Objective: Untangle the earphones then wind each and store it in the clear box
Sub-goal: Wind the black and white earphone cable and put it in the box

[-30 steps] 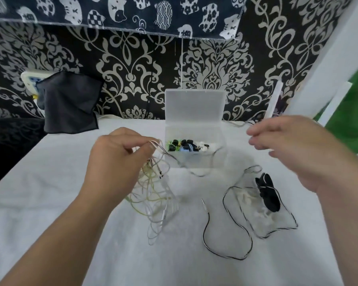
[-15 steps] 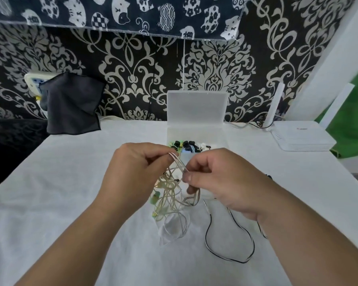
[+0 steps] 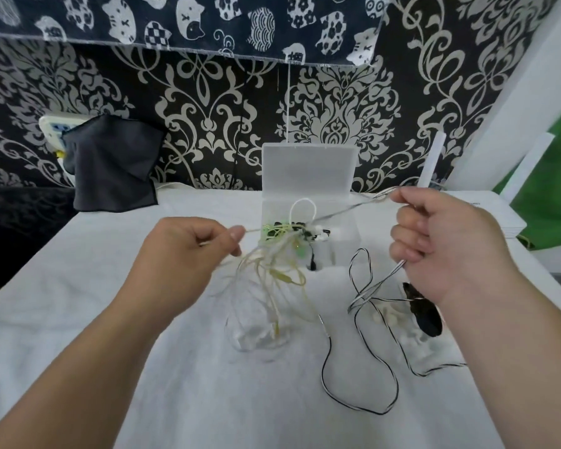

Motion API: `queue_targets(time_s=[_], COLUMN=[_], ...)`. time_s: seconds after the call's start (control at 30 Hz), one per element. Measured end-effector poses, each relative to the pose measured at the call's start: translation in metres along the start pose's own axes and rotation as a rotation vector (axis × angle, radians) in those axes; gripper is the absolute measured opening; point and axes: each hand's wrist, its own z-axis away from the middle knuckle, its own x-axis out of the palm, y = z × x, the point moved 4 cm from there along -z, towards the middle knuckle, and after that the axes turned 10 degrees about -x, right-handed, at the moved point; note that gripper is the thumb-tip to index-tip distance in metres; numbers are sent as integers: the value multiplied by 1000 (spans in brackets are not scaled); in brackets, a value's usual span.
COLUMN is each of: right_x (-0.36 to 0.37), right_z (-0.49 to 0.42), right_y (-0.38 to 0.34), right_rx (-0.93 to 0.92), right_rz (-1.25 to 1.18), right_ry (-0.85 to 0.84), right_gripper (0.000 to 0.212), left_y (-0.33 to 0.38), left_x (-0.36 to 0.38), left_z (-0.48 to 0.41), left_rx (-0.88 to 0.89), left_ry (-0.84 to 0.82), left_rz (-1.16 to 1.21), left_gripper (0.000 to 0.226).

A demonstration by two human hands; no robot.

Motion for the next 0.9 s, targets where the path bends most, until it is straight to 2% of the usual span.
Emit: queue_targets(time_s=[0.1, 0.2, 0.27, 0.37, 0.47, 0.57, 0.63, 0.7, 0.8, 0.9], right_x=[-4, -2, 3, 16, 23, 22, 21, 15, 0, -12], right_z=[0, 2, 5, 14, 23, 23, 18, 11, 0, -8], right_y=[-2, 0, -1, 4, 20, 36, 40, 35, 24, 15], right_rx=[-68, -116, -95, -18, 3, 0, -31, -73, -105, -102], right_rz=[34, 71, 117, 334, 625, 854, 871, 845, 706, 557], right_ry=[65, 90, 21, -274, -476, -522, -470, -310, -55, 91], right_gripper=[15, 15, 13, 13, 17, 24, 30, 31, 27, 27], left_y=[-9, -21, -20, -8, 4, 12, 17, 19, 6, -17], left_x=[-6, -7, -3, 10, 23, 27, 22, 14, -2, -17], left_z=[-6, -10, -9, -3, 6, 12, 12, 10, -1, -8], left_rx=[-132, -292, -335, -294, -166, -91, -82, -121, -228, -394], left_ry=[127, 136, 38, -248, -389, -461, -512, -482, -238, 65], left_rz=[93, 352, 575, 806, 688, 642, 716, 839, 969, 1045], left_gripper=[37, 42, 46, 41, 36, 28, 28, 36, 41, 41])
